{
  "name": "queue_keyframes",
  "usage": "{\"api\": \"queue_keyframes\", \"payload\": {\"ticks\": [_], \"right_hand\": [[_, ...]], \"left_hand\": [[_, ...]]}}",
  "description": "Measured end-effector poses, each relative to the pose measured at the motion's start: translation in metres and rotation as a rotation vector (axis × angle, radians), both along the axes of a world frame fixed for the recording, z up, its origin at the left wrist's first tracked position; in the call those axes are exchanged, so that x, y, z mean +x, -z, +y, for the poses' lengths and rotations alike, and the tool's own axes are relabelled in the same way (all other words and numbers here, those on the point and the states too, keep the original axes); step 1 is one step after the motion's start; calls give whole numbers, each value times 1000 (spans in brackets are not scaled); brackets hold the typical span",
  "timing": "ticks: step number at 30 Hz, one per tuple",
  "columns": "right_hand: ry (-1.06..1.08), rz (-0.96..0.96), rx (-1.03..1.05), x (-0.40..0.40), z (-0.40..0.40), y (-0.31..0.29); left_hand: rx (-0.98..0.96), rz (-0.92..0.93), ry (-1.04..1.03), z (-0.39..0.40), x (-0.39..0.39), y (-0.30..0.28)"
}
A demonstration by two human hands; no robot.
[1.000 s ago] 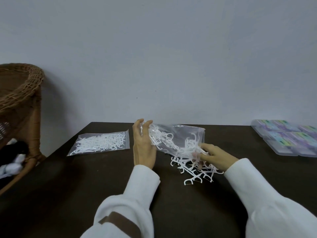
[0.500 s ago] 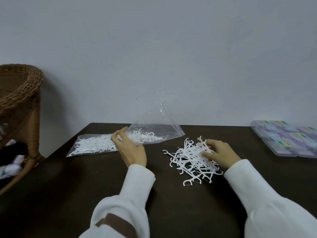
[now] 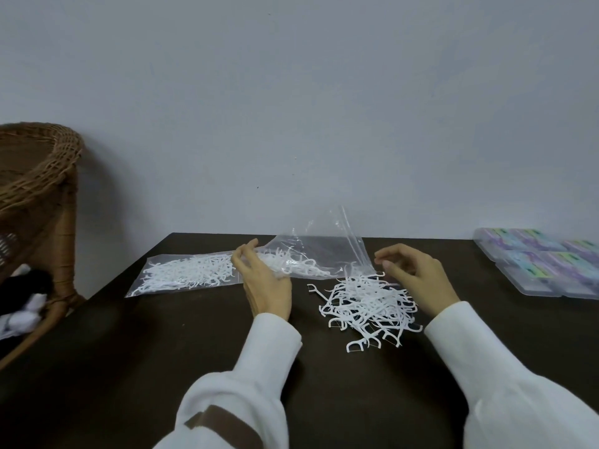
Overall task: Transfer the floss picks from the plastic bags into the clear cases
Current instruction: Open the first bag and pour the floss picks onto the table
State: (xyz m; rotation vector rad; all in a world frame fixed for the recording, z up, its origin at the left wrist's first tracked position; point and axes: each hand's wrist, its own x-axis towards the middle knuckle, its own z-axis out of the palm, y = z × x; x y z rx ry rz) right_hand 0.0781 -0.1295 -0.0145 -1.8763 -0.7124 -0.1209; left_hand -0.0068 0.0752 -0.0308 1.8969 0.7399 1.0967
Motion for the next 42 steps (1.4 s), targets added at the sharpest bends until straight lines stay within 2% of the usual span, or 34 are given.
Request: {"api": "queue_keyframes", "payload": {"ticks": [3,5,9,13,16,21,24,29,34,37,42], "right_hand": [[-181,248,86,-8,4,-4],[-259,330,127,-12,7,-3],[-228,267,223,-11,7,-1],[-218,247,279,-7,7,1],[-207,220,308,-10,11,4],[-65,148,316,-6,8,6],[-88,202,242,-4,7,6],[-143,333,272,-4,11,9],[-199,353,244,-4,14,11],[-247,343,200,-7,16,12],[-288,412,189,-6,15,14]], "left_hand": [[23,-10,58,-7,-1,-2],[55,0,95,-11,-1,-2],[81,-29,124,-15,0,-1],[-78,-23,72,-8,0,0],[-229,10,164,-7,0,0],[-239,32,306,-6,2,-7],[-456,-71,438,-4,2,-11],[-1041,-382,726,10,0,-13],[-1299,-615,765,10,-6,-19],[-1276,-604,755,11,-5,-18],[-1071,-537,725,11,-1,-15]]}}
